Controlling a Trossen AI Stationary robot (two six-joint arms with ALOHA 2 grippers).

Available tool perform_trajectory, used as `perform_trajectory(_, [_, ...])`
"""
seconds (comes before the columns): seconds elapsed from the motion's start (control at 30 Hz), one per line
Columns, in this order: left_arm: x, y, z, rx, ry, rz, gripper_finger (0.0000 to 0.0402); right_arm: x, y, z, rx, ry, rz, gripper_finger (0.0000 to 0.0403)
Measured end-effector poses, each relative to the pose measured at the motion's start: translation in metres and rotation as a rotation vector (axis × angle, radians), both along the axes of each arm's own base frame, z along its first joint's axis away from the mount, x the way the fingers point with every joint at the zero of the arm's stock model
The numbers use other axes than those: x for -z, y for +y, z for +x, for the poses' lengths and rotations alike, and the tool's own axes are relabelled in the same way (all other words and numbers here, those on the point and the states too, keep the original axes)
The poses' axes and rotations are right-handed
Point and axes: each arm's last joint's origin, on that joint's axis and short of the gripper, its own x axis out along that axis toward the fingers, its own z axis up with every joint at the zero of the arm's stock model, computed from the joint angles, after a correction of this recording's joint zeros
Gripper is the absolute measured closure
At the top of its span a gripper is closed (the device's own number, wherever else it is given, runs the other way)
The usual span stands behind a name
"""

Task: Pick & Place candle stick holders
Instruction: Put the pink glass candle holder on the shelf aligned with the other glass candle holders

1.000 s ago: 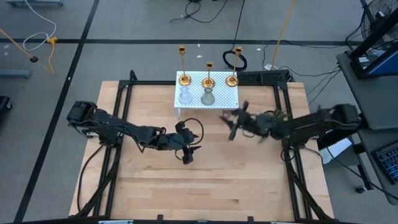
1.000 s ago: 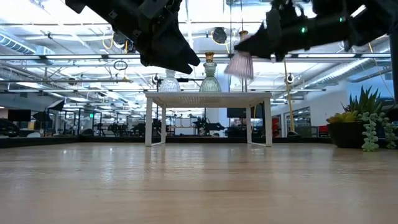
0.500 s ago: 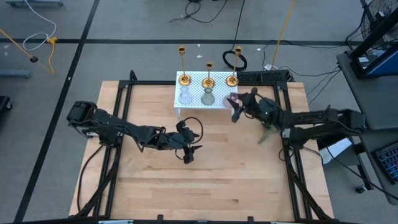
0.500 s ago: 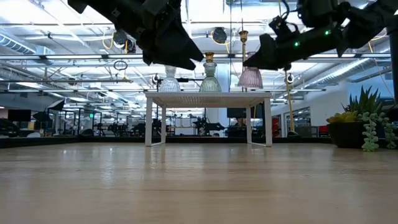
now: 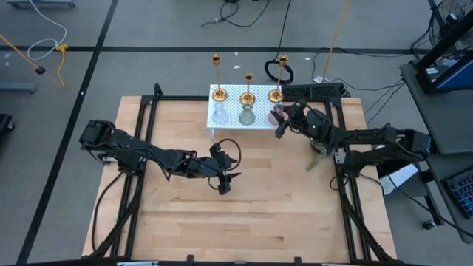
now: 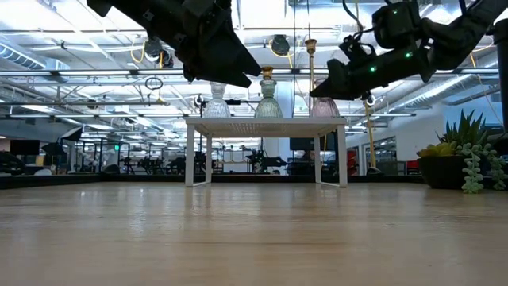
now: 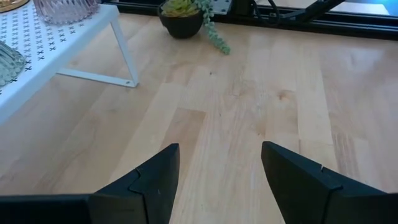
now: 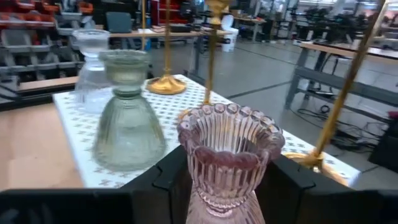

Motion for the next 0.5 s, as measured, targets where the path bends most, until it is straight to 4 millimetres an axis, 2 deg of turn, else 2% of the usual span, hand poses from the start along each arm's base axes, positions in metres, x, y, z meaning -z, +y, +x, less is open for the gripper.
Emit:
perform_trajectory(0.27, [0.0,0.0,0.0,0.002,0.001,0.003,0.0167,-0.006,-0.002,0.0,-0.129,-0.06,-0.016,0.0217])
perform_trajectory(0.5, [0.0,0.0,0.0,0.002,0.001,0.003,0.0167,-0.006,-0.011,-0.005,-0.039,-0.049,-0.044,0.0169])
